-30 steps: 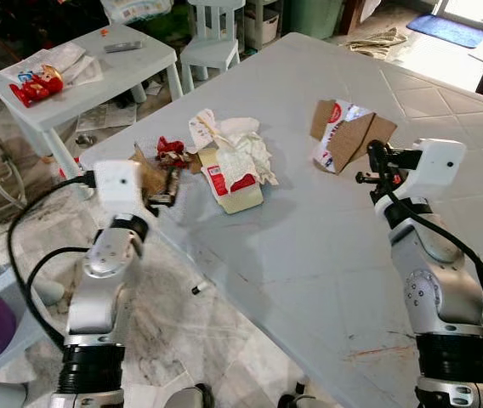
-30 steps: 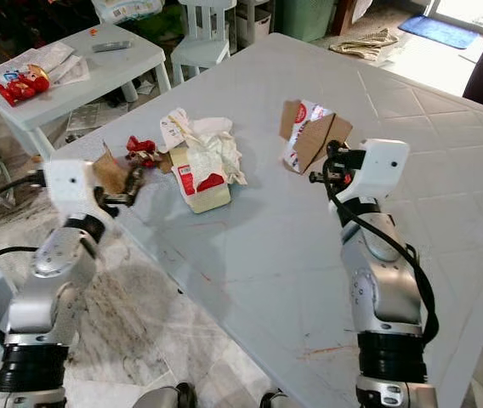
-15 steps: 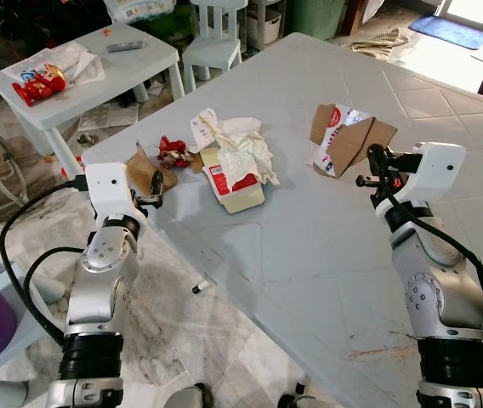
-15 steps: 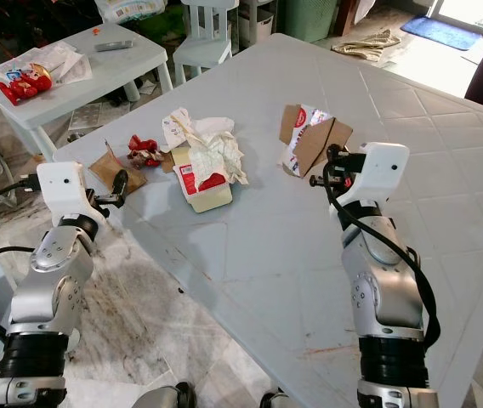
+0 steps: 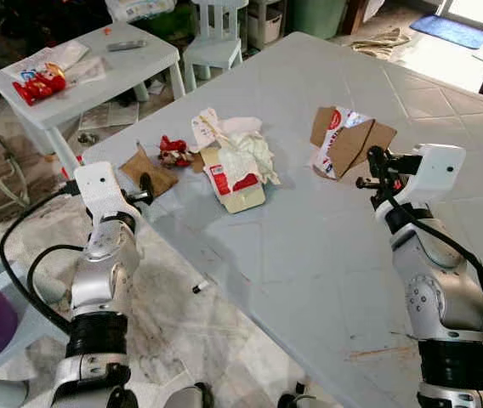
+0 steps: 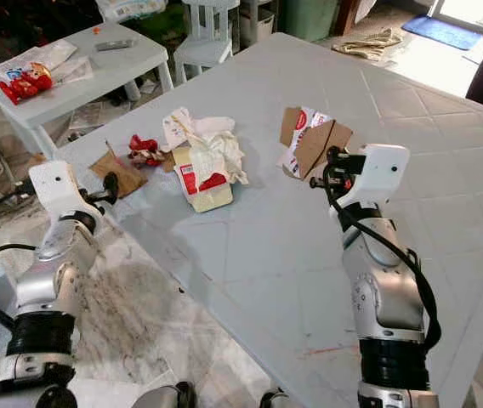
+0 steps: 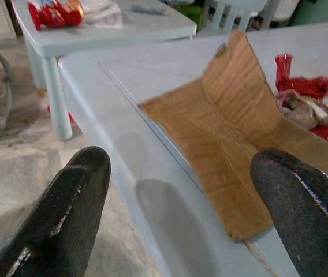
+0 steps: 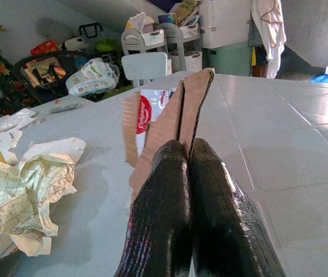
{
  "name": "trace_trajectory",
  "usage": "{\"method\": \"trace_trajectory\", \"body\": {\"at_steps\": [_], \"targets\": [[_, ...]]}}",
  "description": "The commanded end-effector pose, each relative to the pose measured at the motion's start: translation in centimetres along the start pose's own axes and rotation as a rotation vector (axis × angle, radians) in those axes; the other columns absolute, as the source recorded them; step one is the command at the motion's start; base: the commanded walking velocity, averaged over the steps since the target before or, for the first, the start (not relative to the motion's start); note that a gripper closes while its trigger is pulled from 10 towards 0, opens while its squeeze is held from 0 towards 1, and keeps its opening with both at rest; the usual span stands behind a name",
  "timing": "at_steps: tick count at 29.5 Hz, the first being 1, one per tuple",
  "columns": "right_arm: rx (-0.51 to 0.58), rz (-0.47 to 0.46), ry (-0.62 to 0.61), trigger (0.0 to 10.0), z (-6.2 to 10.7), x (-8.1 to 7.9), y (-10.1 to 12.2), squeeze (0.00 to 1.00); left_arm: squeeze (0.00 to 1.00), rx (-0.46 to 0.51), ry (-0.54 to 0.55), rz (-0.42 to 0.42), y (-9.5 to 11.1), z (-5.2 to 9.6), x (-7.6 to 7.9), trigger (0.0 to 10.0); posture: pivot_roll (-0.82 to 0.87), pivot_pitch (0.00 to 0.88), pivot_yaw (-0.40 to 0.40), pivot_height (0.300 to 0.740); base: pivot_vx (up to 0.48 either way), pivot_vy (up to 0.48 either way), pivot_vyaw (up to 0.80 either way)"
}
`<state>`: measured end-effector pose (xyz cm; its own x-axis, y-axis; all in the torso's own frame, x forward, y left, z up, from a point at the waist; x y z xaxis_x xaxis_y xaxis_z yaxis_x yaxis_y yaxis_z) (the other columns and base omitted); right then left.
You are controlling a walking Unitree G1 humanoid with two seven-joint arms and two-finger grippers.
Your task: Picking trash to rubbish bin
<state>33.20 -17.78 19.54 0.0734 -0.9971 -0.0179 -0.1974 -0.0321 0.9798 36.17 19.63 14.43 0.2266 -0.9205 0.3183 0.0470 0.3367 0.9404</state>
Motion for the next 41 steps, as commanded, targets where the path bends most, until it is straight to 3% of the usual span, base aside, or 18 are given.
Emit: {"method": "trace_trajectory", "body": {"at_steps": [1, 15, 16, 17, 18, 41], "targets": [[0.018, 0.006, -0.004, 0.0, 0.1, 0.0, 0.6, 0.0, 0.0, -0.009, 0.0, 0.007, 0.1, -0.4, 0.1, 10.0, 0.04, 0.164, -0.011, 0.74, 0.0, 0.0, 0.0], [0.02, 0.006, -0.008, 0.0, 0.3, -0.1, 0.5, 0.0, 0.0, -0.038, -0.03, 0.024, 0.5, -2.2, 0.2, 10.0, 0.02, 0.153, 0.001, 0.74, 0.0, 0.0, 0.0], [0.021, 0.006, -0.011, 0.0, 0.3, 0.0, 0.5, 0.0, 0.0, -0.051, -0.034, 0.037, 0.3, -2.3, 0.3, 1.8, 0.02, 0.152, 0.002, 0.74, 0.0, 0.0, 0.0], [0.021, 0.006, -0.011, 0.0, 0.3, 0.0, 0.5, 0.0, 0.0, -0.051, -0.034, 0.037, 0.3, -2.3, 0.3, 1.8, 0.02, 0.152, 0.002, 0.74, 0.0, 0.0, 0.0], [0.022, 0.006, -0.013, 0.0, 0.3, 0.0, 0.6, 0.0, 0.0, -0.059, -0.044, 0.046, 0.2, -2.4, 0.4, 0.0, 0.02, 0.152, 0.004, 0.74, 0.0, 0.0, 0.0], [0.018, 0.0, -0.014, 0.0, 0.4, -0.1, 0.5, 0.0, 0.0, -0.074, -0.103, 0.067, -0.6, -2.5, 1.1, 0.0, 0.03, 0.159, 0.006, 0.74, 0.0, 0.0, 0.0]]}}
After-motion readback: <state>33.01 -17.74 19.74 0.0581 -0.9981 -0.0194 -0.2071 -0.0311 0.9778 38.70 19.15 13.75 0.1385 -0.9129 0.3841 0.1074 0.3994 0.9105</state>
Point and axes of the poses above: a point about 5 cm out from each wrist's last joint towards the gripper, its own z axis pointing back from the gripper into the wrist, its own y axis along the axis of the wrist's last joint, x = y × z, the point moved 1 cm from there along -z, pointing out of the wrist towards the gripper, and after that the axes turned 8 degrees about z, right-handed, at the moved point
